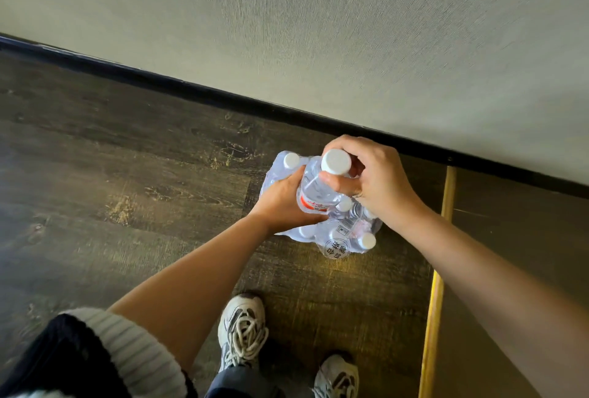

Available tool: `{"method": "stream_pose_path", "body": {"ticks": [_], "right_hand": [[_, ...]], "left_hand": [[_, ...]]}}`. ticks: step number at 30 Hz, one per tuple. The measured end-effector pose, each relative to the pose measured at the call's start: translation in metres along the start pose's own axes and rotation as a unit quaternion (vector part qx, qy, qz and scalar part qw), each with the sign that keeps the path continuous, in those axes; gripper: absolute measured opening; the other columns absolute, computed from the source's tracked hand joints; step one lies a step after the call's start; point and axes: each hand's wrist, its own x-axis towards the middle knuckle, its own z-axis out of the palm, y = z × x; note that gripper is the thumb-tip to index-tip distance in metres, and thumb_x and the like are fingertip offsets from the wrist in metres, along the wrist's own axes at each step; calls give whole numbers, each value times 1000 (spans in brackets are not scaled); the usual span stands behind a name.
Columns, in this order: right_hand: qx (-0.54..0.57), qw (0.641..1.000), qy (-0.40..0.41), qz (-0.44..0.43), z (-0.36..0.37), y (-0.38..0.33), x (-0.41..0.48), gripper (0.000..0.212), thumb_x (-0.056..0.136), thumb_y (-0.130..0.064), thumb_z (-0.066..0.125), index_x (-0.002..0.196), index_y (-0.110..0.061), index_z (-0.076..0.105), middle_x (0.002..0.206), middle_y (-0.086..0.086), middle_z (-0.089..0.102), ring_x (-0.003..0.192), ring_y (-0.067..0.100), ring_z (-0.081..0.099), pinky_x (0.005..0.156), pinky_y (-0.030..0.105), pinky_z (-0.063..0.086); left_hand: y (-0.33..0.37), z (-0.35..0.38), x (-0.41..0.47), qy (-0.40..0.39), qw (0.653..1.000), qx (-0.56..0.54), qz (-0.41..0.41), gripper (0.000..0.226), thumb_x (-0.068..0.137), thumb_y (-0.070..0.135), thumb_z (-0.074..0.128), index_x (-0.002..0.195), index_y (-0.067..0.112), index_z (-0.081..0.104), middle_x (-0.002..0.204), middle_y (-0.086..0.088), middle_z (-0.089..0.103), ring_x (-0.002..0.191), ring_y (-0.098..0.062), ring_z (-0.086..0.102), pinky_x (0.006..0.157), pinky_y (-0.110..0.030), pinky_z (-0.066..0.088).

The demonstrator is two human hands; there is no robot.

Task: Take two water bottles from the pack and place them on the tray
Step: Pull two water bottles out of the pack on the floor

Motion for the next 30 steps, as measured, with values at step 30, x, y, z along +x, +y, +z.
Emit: {"method": "stream_pose_path", "body": {"ticks": [30], "right_hand": [[-52,984,86,147,19,78,-70,29,76,-6,69,102,-1,58,101,19,61,91,24,56,74,10,40]], "left_hand": [[28,-31,-19,-18,999,20,-43,52,59,56,73,101,32,53,90,10,64,86,-15,62,76,-29,48]]}}
